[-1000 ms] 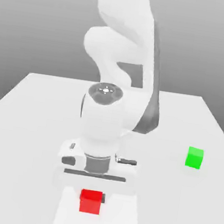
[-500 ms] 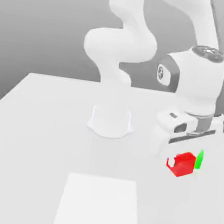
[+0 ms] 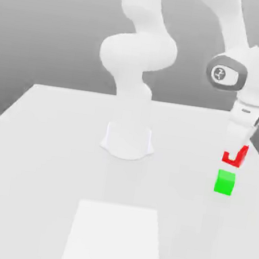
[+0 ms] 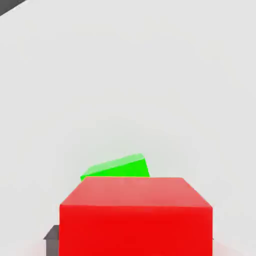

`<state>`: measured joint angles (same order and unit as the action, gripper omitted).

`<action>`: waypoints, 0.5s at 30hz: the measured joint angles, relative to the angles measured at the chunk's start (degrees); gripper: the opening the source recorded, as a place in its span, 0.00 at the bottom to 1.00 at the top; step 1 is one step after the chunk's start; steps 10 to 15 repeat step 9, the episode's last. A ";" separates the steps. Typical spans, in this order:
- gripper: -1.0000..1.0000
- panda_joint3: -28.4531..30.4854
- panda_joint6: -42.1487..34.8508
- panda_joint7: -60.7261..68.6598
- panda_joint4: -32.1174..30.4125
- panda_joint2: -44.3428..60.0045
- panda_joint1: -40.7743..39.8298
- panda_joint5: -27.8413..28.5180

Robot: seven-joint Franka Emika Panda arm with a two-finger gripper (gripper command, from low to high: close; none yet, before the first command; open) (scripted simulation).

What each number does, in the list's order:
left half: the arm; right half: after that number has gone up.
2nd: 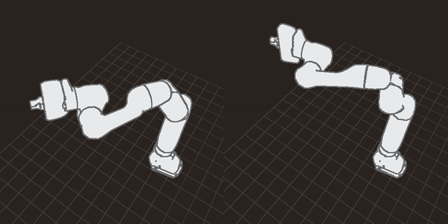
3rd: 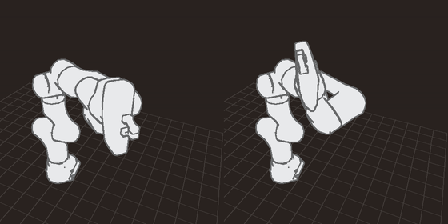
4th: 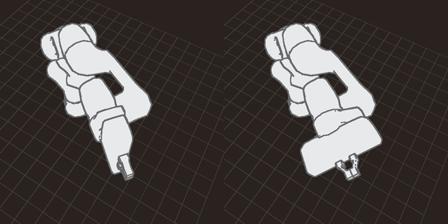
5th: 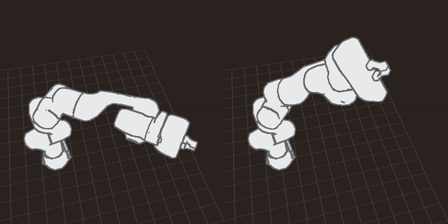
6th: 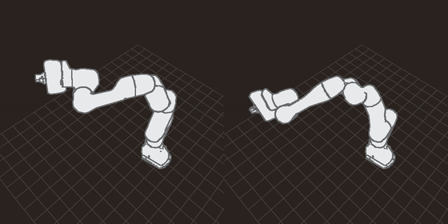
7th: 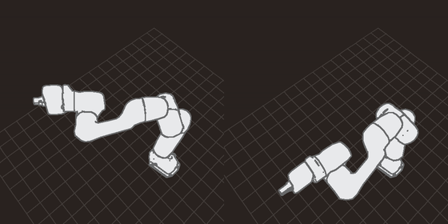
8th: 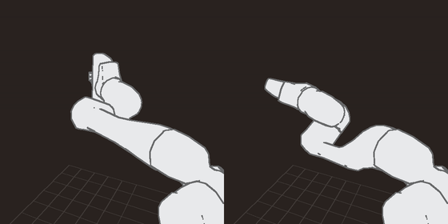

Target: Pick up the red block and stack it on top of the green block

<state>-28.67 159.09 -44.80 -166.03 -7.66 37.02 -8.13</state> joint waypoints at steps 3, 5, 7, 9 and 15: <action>0.00 -0.34 4.11 -3.63 0.02 4.42 -1.70 5.22; 0.00 0.80 6.93 -6.98 0.00 7.60 -2.07 10.02; 1.00 1.55 8.29 -8.77 -0.01 9.17 -2.13 12.59; 1.00 1.55 8.29 -8.77 -0.01 9.17 -2.11 12.59; 1.00 1.55 8.29 -8.77 -0.01 9.17 -2.11 12.59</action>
